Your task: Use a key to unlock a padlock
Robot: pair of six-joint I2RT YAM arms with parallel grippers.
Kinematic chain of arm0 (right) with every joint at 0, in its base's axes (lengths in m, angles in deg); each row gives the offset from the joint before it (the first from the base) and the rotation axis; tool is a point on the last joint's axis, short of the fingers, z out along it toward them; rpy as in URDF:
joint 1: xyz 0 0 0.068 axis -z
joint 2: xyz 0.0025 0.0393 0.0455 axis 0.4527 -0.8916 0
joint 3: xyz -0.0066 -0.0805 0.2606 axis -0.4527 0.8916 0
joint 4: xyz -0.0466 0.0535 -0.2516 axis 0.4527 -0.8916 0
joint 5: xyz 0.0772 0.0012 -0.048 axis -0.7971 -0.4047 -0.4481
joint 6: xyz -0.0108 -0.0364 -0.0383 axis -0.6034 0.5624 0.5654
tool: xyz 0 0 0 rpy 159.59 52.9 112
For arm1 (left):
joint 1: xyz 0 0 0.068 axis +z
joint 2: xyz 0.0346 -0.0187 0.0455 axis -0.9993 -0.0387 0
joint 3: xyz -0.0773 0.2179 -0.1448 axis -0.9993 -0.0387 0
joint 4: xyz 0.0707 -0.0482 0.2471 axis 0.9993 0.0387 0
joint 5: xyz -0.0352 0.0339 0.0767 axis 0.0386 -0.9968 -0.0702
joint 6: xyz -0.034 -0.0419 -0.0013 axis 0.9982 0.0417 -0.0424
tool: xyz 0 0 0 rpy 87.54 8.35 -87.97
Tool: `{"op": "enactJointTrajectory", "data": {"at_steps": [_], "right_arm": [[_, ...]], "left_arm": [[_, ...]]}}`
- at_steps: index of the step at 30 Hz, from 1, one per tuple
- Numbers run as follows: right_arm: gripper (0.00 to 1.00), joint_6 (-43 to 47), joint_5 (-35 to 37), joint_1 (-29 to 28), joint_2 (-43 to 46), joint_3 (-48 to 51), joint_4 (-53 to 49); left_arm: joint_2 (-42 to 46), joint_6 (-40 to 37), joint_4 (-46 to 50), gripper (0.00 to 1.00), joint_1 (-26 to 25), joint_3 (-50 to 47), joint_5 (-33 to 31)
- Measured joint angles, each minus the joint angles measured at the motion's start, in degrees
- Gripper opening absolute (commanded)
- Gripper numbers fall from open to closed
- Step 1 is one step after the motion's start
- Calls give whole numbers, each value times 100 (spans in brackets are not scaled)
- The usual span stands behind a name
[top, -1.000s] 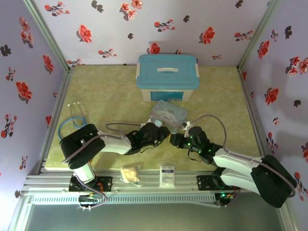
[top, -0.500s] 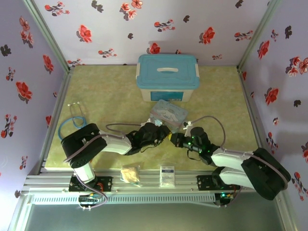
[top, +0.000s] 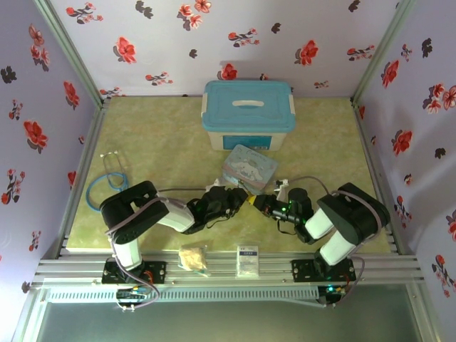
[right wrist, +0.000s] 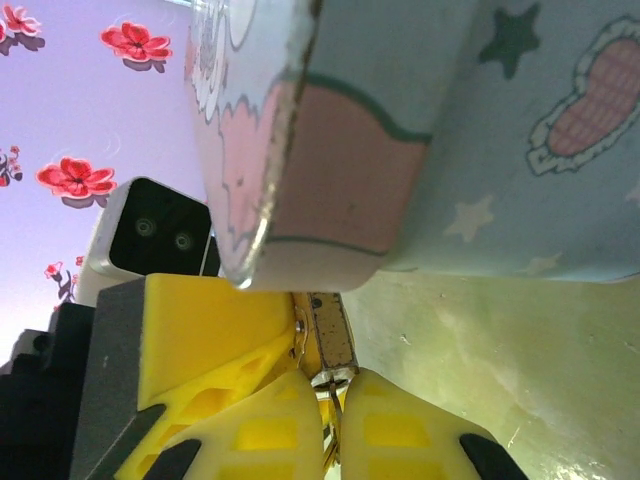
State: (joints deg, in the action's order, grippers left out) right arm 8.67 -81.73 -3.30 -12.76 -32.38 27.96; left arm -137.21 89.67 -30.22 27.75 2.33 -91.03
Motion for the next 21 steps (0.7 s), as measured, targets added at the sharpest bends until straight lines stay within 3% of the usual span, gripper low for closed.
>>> {"op": "enactJointTrajectory", "data": {"at_steps": [6, 12, 17, 21], "right_arm": [[0, -212, -81, 76, -66, 0, 160], [0, -348, -109, 72, -216, -17, 256], [0, -350, -101, 59, -219, -17, 299], [0, -348, -76, 15, -240, -33, 297]], "left_arm": [[-37, 11, -177, 0, 2, -26, -59], [105, -468, 369, 28, 0, 107, -101], [289, -1023, 1143, 39, -13, 413, -98], [278, -1215, 1318, 42, -15, 511, -96]]}}
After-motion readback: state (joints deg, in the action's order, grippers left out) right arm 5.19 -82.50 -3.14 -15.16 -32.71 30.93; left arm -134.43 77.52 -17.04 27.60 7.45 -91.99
